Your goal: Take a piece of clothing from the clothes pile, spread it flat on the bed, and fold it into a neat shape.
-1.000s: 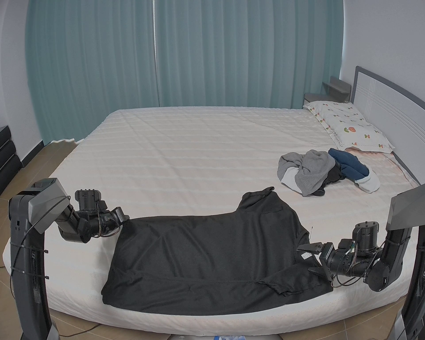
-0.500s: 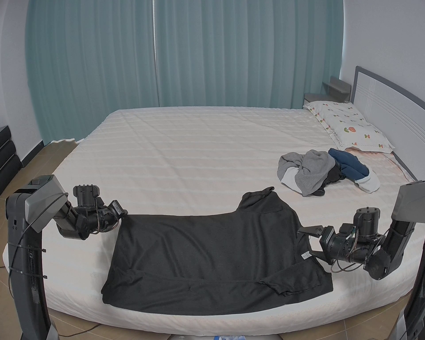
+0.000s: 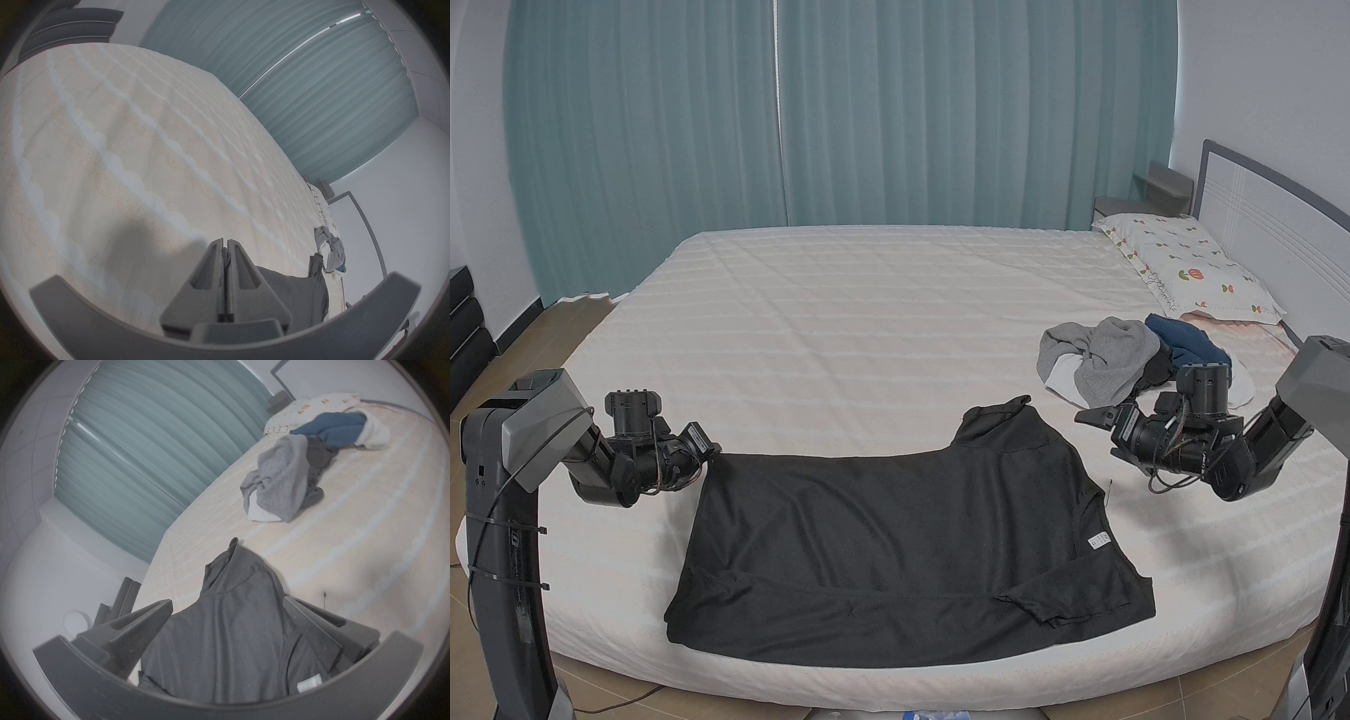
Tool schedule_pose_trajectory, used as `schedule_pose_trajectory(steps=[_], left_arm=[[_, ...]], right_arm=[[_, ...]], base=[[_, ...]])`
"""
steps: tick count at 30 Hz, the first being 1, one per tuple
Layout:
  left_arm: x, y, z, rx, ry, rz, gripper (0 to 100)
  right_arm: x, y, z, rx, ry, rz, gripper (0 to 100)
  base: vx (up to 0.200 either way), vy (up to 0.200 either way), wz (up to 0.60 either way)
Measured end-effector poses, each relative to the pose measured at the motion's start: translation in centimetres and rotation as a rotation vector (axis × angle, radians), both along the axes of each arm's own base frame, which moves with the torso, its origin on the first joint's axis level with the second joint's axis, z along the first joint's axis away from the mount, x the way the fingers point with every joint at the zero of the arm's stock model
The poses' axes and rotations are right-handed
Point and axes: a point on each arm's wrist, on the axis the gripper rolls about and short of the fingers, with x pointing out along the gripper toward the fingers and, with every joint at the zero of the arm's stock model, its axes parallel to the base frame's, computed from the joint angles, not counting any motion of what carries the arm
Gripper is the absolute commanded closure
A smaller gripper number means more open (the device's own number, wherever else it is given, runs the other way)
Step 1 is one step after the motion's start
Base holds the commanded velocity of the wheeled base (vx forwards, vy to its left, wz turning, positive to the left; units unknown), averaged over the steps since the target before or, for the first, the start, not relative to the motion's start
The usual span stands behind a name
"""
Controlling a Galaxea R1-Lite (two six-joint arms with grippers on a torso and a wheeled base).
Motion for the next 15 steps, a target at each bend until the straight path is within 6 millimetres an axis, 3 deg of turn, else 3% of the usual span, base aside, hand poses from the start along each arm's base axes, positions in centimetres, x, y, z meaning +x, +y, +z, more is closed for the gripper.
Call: schedule_pose_trajectory(steps=[8,15], left_arm=[[0.0,0.0,-0.1,-0.006,0.004,0.003,100],[-0.1,0.0,-0.1,-0.007,0.007,0.004,100]], right_arm=[[5.1,0.6,-1.1,-0.099,-0.012,0.017,0],[8.6,0.9,-3.8,-0.137,-0.012,-0.007,0]], base=[[0.000,0.000,0.00],[0.000,0.000,0.00]])
